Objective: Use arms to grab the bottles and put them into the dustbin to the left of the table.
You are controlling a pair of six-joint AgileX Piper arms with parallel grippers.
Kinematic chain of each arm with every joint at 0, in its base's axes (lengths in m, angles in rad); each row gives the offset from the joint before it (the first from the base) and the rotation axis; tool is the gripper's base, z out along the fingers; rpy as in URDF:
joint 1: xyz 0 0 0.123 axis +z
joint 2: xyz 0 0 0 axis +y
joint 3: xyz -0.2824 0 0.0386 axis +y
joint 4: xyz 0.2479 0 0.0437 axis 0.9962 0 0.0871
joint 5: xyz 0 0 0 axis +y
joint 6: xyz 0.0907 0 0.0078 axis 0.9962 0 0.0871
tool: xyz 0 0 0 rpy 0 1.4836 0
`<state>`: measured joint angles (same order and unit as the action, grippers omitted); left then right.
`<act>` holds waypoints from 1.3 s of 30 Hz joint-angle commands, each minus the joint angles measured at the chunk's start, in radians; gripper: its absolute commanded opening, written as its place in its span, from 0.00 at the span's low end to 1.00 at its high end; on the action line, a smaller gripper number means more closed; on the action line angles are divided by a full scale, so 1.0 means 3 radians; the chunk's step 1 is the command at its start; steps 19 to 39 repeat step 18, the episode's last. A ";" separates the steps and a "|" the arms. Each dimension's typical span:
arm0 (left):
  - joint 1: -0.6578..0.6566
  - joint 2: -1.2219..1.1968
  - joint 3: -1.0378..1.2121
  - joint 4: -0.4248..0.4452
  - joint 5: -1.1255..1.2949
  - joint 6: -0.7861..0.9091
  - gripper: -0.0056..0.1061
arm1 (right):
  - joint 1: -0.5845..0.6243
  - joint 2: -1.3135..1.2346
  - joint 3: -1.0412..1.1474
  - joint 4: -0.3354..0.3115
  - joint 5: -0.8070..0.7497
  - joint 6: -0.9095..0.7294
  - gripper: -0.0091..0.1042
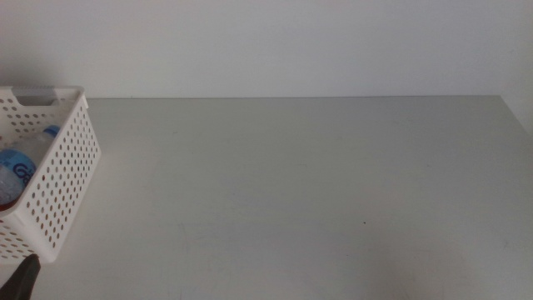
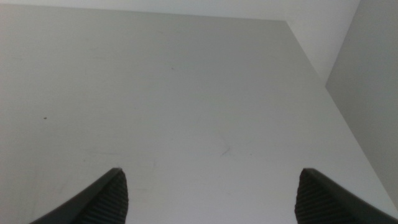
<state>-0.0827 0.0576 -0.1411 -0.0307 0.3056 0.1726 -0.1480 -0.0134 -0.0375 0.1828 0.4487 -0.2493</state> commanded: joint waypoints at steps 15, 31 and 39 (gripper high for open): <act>0.0184 -0.0321 0.0577 -0.0057 -0.0279 -0.0049 0.89 | -0.0030 -0.0072 0.0188 -0.0281 -0.0447 -0.0027 0.91; 0.0184 -0.0321 0.0577 -0.0057 -0.0238 -0.0049 0.89 | -0.0030 -0.0072 0.0188 -0.0281 -0.0447 -0.0027 0.91; 0.0184 -0.0321 0.0577 -0.0057 -0.0238 -0.0049 0.89 | -0.0030 -0.0072 0.0188 -0.0281 -0.0447 -0.0027 0.91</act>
